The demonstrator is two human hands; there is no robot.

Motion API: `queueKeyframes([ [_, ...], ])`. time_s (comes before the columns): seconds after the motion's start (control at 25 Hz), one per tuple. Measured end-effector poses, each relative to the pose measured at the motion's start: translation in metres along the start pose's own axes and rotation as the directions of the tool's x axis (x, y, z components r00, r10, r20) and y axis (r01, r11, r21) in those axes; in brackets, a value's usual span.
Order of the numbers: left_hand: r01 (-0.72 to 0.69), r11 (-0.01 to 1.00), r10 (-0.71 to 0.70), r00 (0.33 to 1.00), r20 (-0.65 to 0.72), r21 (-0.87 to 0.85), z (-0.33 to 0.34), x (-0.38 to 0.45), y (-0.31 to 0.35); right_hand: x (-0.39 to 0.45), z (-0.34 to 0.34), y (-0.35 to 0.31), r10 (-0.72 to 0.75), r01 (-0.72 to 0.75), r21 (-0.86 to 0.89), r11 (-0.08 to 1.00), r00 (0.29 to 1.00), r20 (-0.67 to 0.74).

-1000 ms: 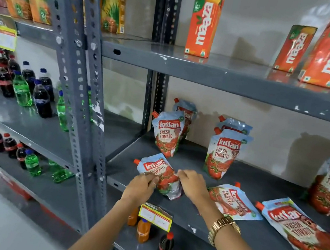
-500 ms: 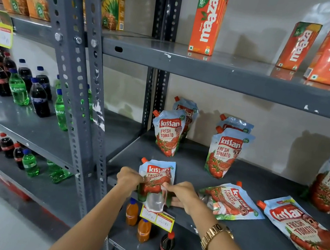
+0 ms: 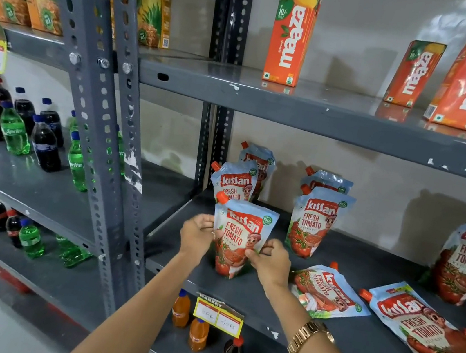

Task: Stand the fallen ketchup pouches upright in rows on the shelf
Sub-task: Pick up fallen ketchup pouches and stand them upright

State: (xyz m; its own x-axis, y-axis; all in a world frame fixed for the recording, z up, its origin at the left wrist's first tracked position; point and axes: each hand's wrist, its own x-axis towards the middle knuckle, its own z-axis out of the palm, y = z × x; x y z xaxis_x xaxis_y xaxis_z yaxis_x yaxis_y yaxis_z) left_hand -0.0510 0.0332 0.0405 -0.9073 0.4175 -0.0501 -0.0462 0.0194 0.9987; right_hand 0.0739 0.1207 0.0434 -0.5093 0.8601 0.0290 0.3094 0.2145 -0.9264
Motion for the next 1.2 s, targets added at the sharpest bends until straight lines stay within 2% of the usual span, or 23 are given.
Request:
queueKeyframes([
  [0.16,-0.032,0.999,0.032,0.997,-0.071,0.013,0.005,-0.004,-0.008,0.003,-0.007,0.003,-0.059,0.061,-0.086,0.994,0.998,0.024],
  [0.32,-0.121,0.987,0.139,0.972,-0.189,0.101,0.011,-0.020,-0.008,0.004,-0.031,0.008,-0.132,0.108,-0.129,0.986,0.973,-0.191],
  [0.4,-0.180,0.972,0.208,0.958,-0.198,0.151,0.015,-0.031,-0.009,0.003,-0.043,0.014,-0.119,0.087,-0.136,0.987,0.960,-0.252],
  [0.52,-0.244,0.945,0.255,0.967,-0.025,0.216,0.028,-0.046,-0.011,0.001,-0.062,0.024,-0.093,0.042,-0.167,0.985,0.946,-0.312],
  [0.64,-0.245,0.931,0.203,0.963,0.176,0.270,0.051,-0.059,-0.013,-0.003,-0.081,0.035,-0.051,-0.020,-0.188,0.982,0.930,-0.363],
  [0.72,-0.305,0.860,0.189,0.935,0.301,0.410,0.067,-0.063,-0.016,-0.007,-0.090,0.042,-0.004,-0.083,-0.217,0.973,0.927,-0.375],
  [0.84,-0.282,0.838,0.044,0.889,0.456,0.468,0.086,-0.070,-0.020,-0.008,-0.108,0.054,0.131,-0.237,-0.291,0.927,0.931,-0.340],
  [0.92,-0.239,0.841,-0.034,0.872,0.489,0.486,0.094,-0.075,-0.023,-0.006,-0.120,0.065,0.250,-0.343,-0.375,0.861,0.928,-0.277],
  [1.0,-0.219,0.837,-0.036,0.893,0.449,0.502,0.098,-0.076,-0.024,-0.005,-0.129,0.075,0.320,-0.383,-0.399,0.833,0.922,-0.217],
  [1.12,-0.186,0.813,-0.042,0.926,0.375,0.551,0.102,-0.074,-0.020,-0.003,-0.135,0.078,0.348,-0.382,-0.269,0.885,0.923,-0.164],
  [1.2,-0.134,0.813,-0.140,0.899,0.415,0.566,0.106,-0.073,-0.020,-0.001,-0.138,0.078,0.386,-0.407,-0.148,0.901,0.910,-0.153],
])
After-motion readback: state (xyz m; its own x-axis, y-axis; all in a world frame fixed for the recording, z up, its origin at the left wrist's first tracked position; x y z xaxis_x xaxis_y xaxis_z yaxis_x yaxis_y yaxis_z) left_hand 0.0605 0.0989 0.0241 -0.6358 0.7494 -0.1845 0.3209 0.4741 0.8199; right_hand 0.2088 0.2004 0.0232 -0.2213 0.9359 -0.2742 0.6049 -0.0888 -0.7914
